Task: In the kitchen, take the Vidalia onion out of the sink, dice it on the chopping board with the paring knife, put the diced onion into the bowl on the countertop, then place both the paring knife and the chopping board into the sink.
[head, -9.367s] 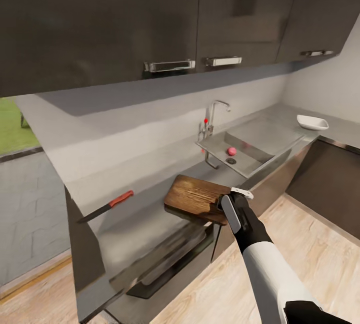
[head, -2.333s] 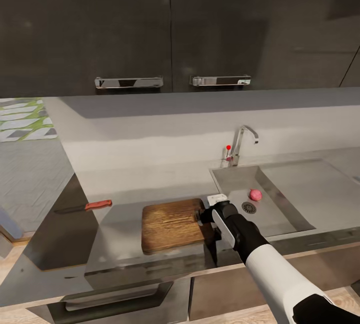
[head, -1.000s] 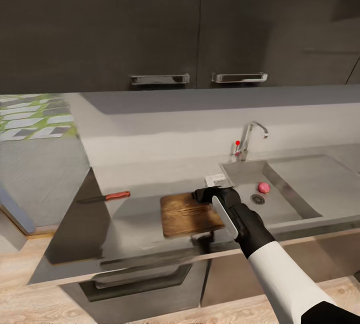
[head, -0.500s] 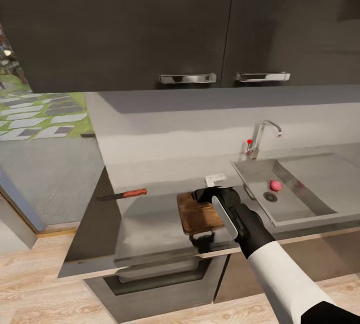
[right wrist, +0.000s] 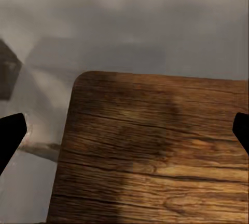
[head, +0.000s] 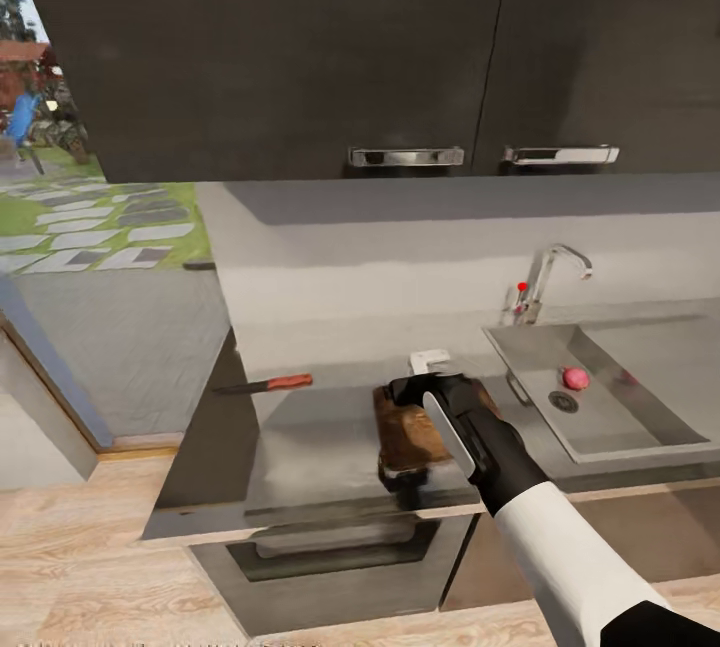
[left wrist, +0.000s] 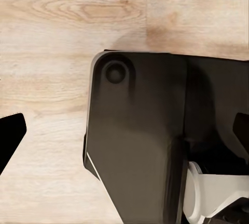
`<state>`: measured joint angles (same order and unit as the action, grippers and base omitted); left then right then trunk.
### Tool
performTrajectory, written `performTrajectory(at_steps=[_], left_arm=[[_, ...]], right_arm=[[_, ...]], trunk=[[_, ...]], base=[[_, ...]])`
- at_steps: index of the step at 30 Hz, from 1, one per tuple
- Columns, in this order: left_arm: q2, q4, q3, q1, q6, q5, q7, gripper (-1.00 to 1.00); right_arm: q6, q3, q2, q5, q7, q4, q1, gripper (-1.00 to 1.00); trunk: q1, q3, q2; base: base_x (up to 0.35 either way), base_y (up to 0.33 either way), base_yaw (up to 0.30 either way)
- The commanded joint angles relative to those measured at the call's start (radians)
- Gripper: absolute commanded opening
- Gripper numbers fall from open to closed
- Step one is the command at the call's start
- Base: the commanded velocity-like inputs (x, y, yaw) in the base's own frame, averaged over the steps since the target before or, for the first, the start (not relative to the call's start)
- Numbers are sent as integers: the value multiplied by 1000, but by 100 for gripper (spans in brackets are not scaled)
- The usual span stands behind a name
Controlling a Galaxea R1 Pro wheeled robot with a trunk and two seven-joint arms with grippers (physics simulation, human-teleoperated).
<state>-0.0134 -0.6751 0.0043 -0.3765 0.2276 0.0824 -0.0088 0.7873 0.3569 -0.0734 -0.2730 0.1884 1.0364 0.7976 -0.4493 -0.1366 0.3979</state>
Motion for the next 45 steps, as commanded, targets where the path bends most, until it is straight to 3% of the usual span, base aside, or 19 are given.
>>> performTrajectory(at_steps=[1, 28, 45], left_arm=[[0, -1, 0, 0, 1, 9, -1, 100], [0, -2, 0, 0, 1, 8, 0, 100], [0, -1, 0, 0, 1, 8, -1, 100]], right_arm=[[3, 2, 0, -11, 10, 1, 1, 100], [3, 2, 3, -10, 10, 1, 1, 100], [3, 1, 4, -9, 11, -1, 2, 100]], trunk=[[-1, -2, 2], [-1, -2, 2], [-1, -2, 2]], base=[[0, 0, 276], [6, 0, 282], [241, -40, 265]])
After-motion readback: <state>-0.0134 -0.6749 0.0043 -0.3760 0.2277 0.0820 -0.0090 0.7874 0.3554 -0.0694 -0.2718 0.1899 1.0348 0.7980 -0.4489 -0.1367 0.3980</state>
